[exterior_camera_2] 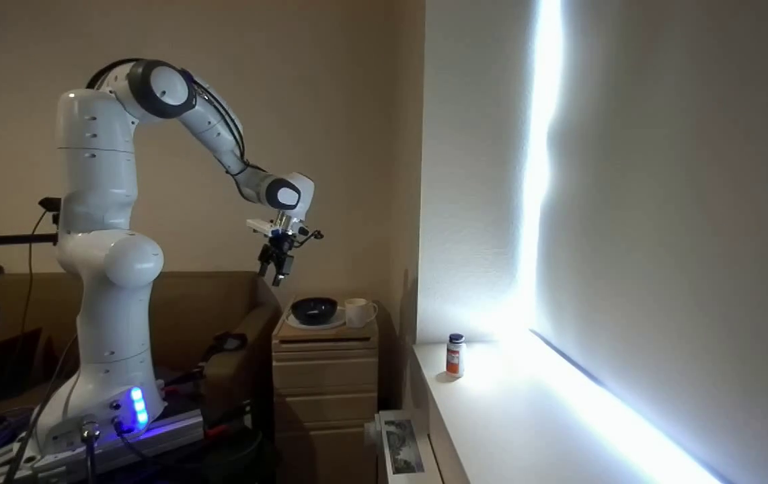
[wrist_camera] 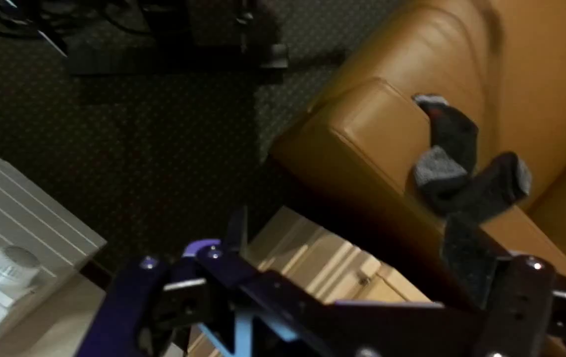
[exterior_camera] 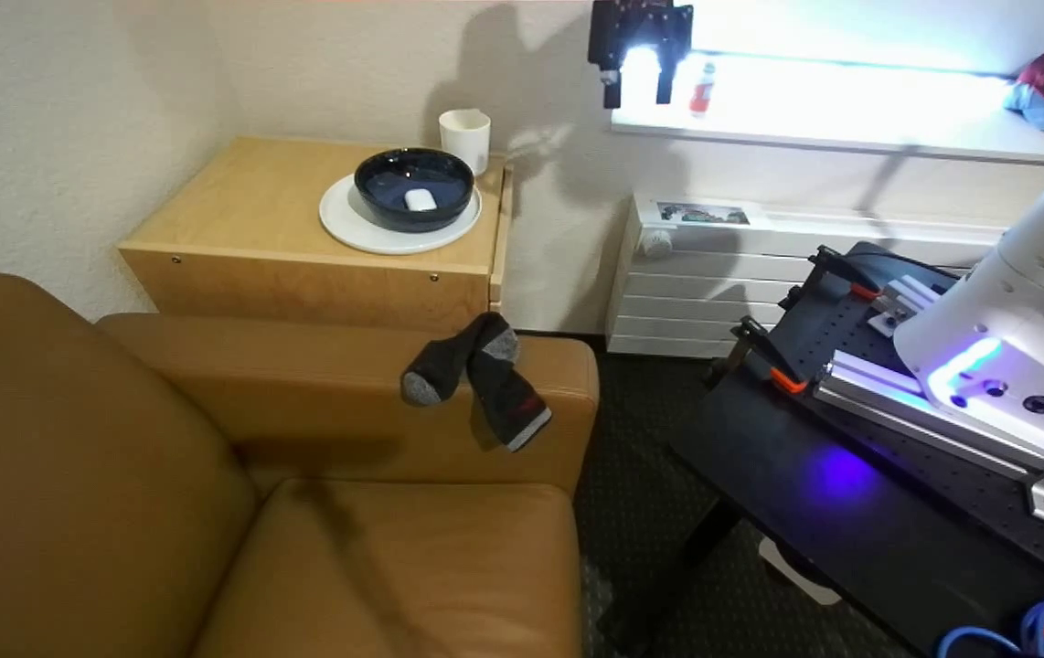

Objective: Move the airpod case from the bowl to the windowsill then put the lemon in the bowl

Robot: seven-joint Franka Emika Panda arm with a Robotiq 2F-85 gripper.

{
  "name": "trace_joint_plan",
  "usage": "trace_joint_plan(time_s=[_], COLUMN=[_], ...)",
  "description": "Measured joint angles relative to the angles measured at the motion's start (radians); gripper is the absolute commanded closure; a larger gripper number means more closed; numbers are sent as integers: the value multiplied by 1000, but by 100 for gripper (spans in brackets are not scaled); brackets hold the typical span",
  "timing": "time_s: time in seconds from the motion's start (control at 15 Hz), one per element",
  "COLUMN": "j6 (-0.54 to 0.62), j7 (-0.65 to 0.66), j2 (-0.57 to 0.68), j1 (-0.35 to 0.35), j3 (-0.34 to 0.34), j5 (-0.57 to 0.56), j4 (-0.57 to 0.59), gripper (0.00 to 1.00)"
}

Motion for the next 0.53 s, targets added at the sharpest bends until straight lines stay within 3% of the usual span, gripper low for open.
trace_joint_plan(time_s=[0.13,0.33,0.53], j6=[178,453,549], j7=[46,219,360], j2=[67,195,287], j1=[20,90,145], j3=[37,83,84], j5=[57,-34,-106], j4=[28,105,165], gripper=[0,0,0])
